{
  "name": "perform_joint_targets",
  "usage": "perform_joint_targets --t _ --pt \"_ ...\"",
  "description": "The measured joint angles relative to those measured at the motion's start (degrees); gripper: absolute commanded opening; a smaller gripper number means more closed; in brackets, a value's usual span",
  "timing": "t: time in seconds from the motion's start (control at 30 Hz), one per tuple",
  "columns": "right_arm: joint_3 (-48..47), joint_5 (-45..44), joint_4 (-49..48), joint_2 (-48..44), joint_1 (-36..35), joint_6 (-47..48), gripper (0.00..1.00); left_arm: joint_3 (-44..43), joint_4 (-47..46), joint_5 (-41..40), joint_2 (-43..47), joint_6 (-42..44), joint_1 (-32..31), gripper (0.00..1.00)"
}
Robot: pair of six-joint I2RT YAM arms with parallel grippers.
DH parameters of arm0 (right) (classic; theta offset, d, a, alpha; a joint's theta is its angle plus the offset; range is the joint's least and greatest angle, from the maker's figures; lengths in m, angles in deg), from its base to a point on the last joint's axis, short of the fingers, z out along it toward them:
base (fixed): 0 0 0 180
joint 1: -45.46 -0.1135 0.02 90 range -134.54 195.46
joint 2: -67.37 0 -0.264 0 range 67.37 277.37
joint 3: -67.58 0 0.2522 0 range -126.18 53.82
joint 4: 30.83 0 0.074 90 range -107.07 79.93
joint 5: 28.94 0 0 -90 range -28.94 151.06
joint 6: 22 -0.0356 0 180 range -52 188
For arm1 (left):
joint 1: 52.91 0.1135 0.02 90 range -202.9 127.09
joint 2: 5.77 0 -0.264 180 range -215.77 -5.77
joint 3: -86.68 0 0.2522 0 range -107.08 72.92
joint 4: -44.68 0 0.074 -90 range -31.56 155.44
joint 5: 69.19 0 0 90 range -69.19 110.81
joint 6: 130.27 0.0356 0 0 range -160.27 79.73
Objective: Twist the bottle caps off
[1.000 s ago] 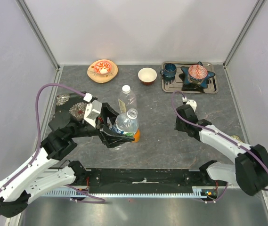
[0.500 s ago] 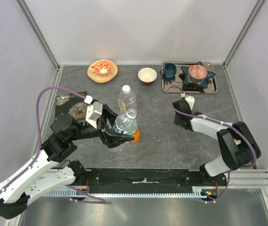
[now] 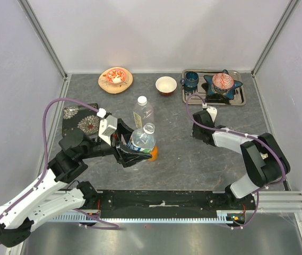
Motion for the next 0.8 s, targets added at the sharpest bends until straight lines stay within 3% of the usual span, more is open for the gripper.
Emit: perform_joint_targets --t 0.23,0.47,0.67,0.8 --pt "0.5 1.6 3.4 -3.4 0.0 -0.5 0.77 1.1 0.0 -0.2 0.0 0.0 0.0 0.34" --pt "-9.6 2.8 13.8 -19.6 0.0 -0.6 0.78 1.3 0.0 -2.3 -0.4 0.7 0.0 0.34" --pt "-14.3 20.9 6.6 -43.6 -0.3 -1.2 0.86 -0.2 0.5 -2.9 -5.5 2.9 0.0 0.35" --pt "-17.8 33.2 2.3 -47.1 -0.5 -3.4 0.90 -2.7 0.5 -2.6 -12.2 3.9 0.0 0.35"
